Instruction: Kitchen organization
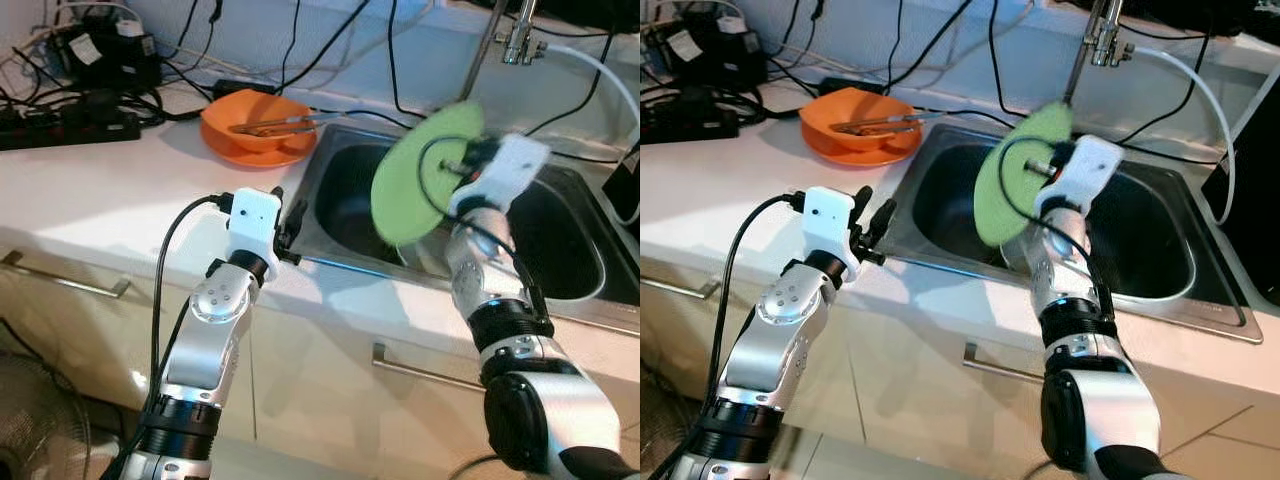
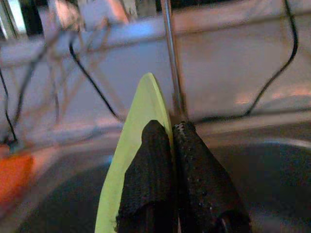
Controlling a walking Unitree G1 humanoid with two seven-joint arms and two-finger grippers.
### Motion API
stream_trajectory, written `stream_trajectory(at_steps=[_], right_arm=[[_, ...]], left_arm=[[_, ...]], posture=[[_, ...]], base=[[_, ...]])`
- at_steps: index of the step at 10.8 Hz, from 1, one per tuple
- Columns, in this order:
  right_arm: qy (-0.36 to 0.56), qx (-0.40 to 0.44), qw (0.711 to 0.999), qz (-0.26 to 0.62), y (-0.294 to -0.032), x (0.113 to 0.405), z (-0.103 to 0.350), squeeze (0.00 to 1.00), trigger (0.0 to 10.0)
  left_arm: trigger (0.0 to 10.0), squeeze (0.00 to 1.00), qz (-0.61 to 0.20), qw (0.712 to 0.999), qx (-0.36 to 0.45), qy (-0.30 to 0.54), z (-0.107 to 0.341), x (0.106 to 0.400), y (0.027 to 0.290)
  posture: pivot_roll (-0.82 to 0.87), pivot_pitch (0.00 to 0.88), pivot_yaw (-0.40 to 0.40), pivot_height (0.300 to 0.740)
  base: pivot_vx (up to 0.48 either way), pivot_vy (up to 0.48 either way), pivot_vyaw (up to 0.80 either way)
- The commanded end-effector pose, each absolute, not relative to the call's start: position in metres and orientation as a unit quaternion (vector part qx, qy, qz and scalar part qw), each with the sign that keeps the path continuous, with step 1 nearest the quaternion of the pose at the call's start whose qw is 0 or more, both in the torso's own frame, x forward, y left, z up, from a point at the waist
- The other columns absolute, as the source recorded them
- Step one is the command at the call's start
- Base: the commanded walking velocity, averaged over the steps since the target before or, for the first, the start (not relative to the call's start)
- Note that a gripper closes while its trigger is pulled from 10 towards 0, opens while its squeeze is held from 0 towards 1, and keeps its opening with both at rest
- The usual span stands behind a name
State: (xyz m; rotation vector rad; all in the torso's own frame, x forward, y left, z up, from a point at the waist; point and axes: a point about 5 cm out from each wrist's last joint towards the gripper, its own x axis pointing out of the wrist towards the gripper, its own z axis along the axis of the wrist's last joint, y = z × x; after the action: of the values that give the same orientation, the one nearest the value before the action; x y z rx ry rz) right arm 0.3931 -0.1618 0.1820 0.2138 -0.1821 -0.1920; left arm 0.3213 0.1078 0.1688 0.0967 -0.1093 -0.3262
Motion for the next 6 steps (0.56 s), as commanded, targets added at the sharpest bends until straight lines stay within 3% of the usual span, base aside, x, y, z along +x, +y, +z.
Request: stream_trajectory(at_steps=[1, 6], right_arm=[[-0.094, 0.093, 0.986, -0.099, -0.165, 0.397, 0.191, 0.0, 10.0], [-0.06, 0.078, 0.992, -0.084, -0.158, 0.398, 0.178, 0.0, 10.0]], left_arm=[[10.0, 0.0, -0.169, 0.983, 0.053, -0.05, 0.168, 0.32, 0.105], [10.0, 0.0, -0.168, 0.983, 0.057, -0.049, 0.167, 0.321, 0.105]], posture=[[0.27, 0.003, -0.087, 0.74], [0.27, 0.005, -0.086, 0.74]], base=[[0.0, 0.0, 0.0], [0.0, 0.0, 0.0]])
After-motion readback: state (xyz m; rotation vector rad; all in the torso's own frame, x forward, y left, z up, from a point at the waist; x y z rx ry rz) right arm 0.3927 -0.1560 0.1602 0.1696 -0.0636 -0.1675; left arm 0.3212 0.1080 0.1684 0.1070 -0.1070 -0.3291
